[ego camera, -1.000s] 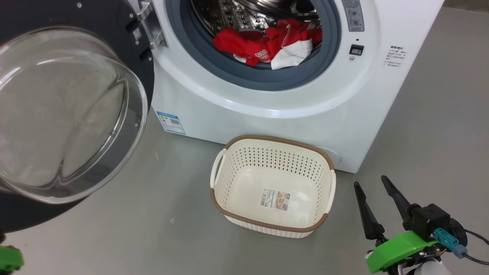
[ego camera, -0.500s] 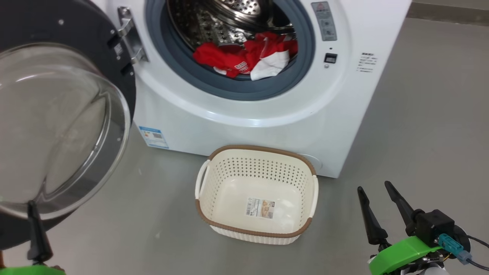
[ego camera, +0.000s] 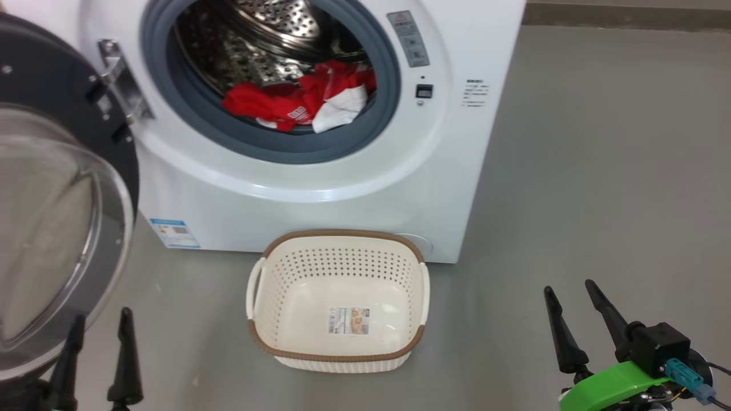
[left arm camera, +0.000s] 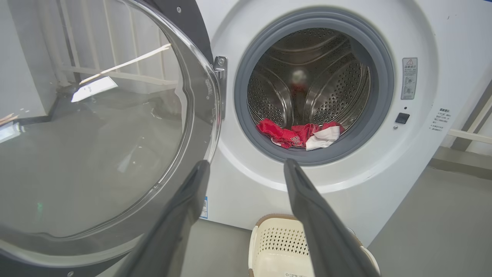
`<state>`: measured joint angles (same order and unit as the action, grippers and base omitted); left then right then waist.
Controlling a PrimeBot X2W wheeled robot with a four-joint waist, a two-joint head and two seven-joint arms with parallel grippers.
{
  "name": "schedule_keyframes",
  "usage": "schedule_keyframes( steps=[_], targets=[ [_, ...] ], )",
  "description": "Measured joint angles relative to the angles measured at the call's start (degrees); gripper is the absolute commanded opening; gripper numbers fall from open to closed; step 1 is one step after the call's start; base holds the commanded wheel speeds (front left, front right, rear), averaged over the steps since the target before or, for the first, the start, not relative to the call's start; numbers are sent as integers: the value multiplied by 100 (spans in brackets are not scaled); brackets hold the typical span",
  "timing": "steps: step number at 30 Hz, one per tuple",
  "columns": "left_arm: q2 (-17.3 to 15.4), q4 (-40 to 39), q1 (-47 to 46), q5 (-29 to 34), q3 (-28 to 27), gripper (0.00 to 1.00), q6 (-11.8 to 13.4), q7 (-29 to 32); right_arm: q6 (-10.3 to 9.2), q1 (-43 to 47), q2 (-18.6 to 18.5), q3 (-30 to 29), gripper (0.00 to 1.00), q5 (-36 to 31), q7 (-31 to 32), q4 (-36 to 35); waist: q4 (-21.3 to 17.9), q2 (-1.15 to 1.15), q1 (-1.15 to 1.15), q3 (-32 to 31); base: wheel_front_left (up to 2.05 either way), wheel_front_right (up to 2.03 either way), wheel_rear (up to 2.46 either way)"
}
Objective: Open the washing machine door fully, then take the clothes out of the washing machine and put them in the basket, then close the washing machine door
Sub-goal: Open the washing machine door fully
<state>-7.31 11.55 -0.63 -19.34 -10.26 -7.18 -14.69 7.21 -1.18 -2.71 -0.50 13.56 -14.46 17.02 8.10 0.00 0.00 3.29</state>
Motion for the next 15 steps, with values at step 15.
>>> schedule_keyframes(
  steps=[15],
  targets=[
    [-99, -413, 266, -85, 621, 100, 0, 0, 0, 9, 12, -229, 100, 5, 0, -103, -620, 0, 0, 20, 0, 0, 0]
  ],
)
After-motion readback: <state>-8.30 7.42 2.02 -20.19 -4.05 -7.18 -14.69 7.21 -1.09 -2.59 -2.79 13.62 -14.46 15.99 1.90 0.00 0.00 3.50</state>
